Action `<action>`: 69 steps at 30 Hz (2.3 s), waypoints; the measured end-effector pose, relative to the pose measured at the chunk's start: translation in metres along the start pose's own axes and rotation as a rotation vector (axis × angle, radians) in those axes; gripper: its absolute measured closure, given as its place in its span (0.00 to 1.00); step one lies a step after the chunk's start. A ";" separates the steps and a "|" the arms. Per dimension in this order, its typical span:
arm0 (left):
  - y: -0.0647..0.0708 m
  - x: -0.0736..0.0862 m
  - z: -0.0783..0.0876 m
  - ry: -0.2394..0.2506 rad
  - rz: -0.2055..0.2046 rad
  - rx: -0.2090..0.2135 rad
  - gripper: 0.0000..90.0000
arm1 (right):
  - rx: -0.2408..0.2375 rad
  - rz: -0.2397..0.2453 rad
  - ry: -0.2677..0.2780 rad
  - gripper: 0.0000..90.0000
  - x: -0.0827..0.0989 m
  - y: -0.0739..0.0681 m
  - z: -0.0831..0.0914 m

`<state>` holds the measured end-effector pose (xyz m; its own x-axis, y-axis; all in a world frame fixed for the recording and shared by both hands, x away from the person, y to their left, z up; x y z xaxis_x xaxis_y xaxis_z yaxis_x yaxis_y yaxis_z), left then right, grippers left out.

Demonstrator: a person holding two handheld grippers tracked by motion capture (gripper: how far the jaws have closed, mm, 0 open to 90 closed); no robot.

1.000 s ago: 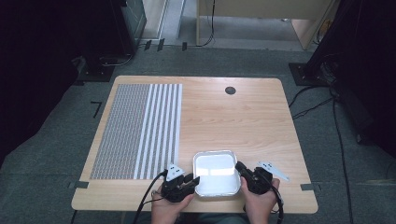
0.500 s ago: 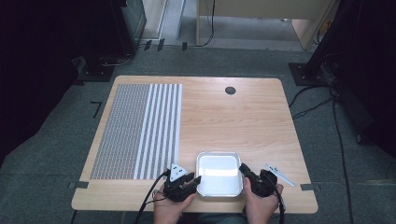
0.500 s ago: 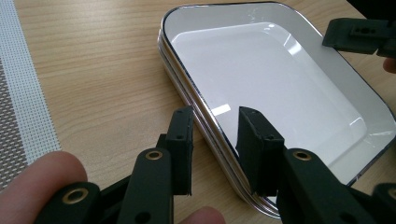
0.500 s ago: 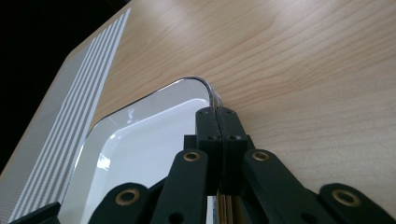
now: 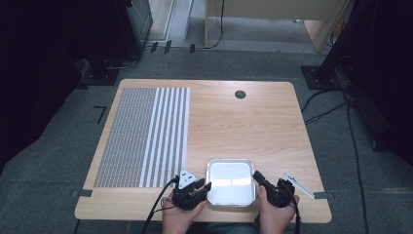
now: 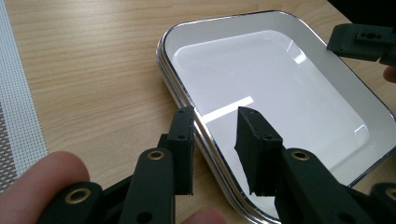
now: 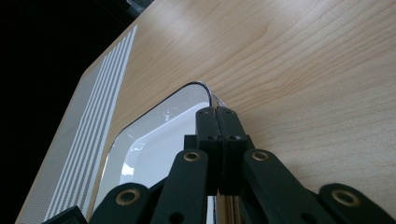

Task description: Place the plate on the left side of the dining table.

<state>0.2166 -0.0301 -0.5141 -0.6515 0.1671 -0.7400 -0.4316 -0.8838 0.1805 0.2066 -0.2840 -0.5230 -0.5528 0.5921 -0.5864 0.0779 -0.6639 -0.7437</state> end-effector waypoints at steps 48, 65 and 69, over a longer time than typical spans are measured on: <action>0.030 -0.001 -0.010 -0.026 -0.015 -0.022 0.80 | 0.156 0.221 -0.011 1.00 -0.007 -0.003 -0.004; 0.024 -0.018 -0.007 -0.095 -0.024 -0.032 0.91 | 0.149 0.293 -0.008 1.00 -0.008 -0.016 0.003; 0.021 -0.021 -0.008 -0.107 -0.022 -0.031 0.91 | 0.143 0.298 -0.019 1.00 -0.010 -0.017 0.003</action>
<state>0.2257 -0.0559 -0.5001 -0.7056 0.2312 -0.6698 -0.4286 -0.8920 0.1435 0.2084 -0.2801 -0.5039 -0.5387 0.3544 -0.7643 0.1217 -0.8650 -0.4868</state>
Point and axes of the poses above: each handheld gripper's, and its own axes: z roughly backward along the jaws, x roughly out of its underside, y roughly to its right, the point moved 3 cm from there along -z, roughly forward along the jaws, and after that the axes turned 11 degrees about -x, right-handed, at the moved point
